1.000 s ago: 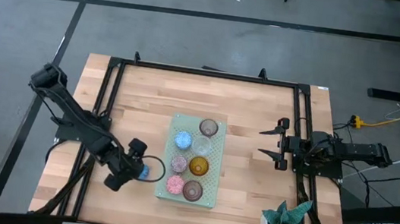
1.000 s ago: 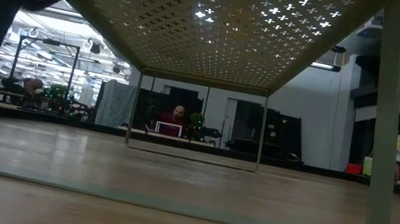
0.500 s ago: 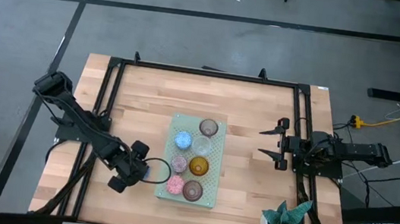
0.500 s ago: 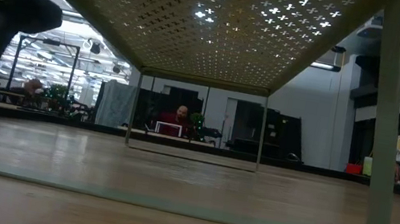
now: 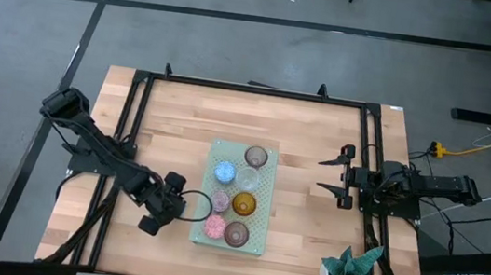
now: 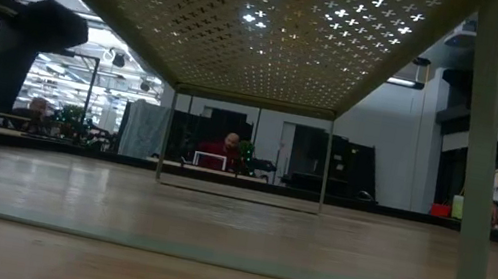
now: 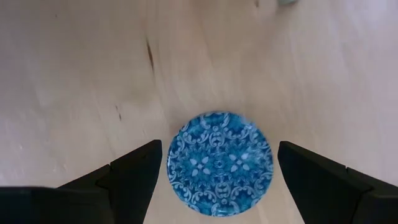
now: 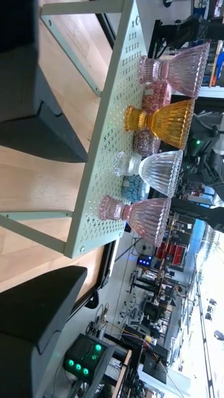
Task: Pick & Place candle stick holders
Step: Put the blue patterned scented candle on the shelf
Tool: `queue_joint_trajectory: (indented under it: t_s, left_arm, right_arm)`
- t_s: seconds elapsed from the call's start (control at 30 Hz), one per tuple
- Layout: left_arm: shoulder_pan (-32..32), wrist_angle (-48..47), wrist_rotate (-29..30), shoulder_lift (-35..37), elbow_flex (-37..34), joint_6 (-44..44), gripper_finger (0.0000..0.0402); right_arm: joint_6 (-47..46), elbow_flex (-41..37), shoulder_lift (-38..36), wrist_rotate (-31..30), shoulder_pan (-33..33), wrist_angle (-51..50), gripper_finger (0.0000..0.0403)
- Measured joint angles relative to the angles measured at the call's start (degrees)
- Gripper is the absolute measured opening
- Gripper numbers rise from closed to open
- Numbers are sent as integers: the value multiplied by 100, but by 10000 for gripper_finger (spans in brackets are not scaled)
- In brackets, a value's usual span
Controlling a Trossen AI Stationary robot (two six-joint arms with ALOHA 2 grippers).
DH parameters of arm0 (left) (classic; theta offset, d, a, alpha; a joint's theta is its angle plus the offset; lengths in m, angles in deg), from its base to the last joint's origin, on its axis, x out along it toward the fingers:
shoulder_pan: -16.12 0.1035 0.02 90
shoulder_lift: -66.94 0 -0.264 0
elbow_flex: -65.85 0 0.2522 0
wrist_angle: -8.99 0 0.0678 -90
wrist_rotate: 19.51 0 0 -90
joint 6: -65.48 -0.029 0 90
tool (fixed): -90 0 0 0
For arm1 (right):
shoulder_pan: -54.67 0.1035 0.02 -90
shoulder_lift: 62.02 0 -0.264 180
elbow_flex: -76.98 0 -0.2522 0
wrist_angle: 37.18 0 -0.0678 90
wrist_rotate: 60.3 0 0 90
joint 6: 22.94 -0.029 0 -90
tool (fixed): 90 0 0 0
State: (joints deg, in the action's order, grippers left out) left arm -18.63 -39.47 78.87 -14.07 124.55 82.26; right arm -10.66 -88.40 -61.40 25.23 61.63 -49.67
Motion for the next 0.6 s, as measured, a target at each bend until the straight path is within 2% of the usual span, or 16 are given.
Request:
queue_joint_trajectory:
  t_s: [0.2, 0.6]
  left_arm:
    - [79, 22, -175, 0, -241, 102, 318]
    - [79, 397, -37, -2, -586, 22, 318]
  right_arm:
    - [2, 0, 0, 0, 2, 0, 288]
    - [2, 0, 0, 0, 2, 0, 288]
